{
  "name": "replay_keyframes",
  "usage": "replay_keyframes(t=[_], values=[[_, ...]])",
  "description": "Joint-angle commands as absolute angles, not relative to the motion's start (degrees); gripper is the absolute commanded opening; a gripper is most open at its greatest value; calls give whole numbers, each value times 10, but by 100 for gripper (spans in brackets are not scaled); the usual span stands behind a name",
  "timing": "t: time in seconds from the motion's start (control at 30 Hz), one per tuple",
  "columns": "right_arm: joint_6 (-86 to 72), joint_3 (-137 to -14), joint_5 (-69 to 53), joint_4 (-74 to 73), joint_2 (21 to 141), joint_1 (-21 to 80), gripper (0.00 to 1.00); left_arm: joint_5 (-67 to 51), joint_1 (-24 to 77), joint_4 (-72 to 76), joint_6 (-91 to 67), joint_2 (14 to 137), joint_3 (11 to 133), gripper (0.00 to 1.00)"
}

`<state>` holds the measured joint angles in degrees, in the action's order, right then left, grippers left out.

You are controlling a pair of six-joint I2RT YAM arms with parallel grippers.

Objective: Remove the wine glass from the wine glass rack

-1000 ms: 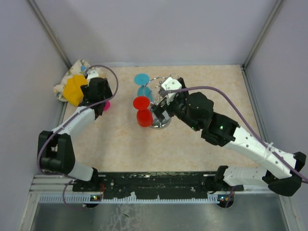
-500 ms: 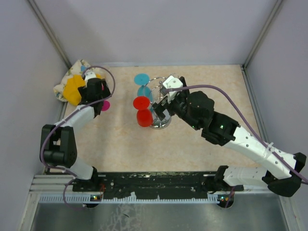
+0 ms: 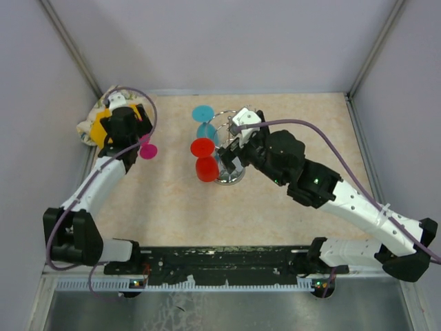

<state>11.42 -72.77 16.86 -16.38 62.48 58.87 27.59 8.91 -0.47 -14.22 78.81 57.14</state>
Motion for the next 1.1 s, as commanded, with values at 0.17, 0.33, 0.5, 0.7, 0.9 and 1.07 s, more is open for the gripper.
replay_keyframes(t=[0.17, 0.33, 0.5, 0.7, 0.9, 1.07], values=[[-37, -819, 153, -225, 679, 501, 97, 159, 94, -135, -193, 676, 679, 100], [-66, -814, 176, -214, 661, 484, 95, 24, 94, -203, -256, 647, 734, 89], [-79, -804, 194, -210, 643, 479, 94, -130, 94, -261, -311, 674, 765, 78], [-91, -784, 200, -194, 623, 478, 93, -269, 101, -275, -370, 721, 730, 62], [-94, -778, 199, -189, 620, 478, 92, -332, 116, -230, -411, 723, 690, 59], [-96, -770, 198, -181, 621, 477, 92, -383, 132, -216, -436, 744, 672, 61]])
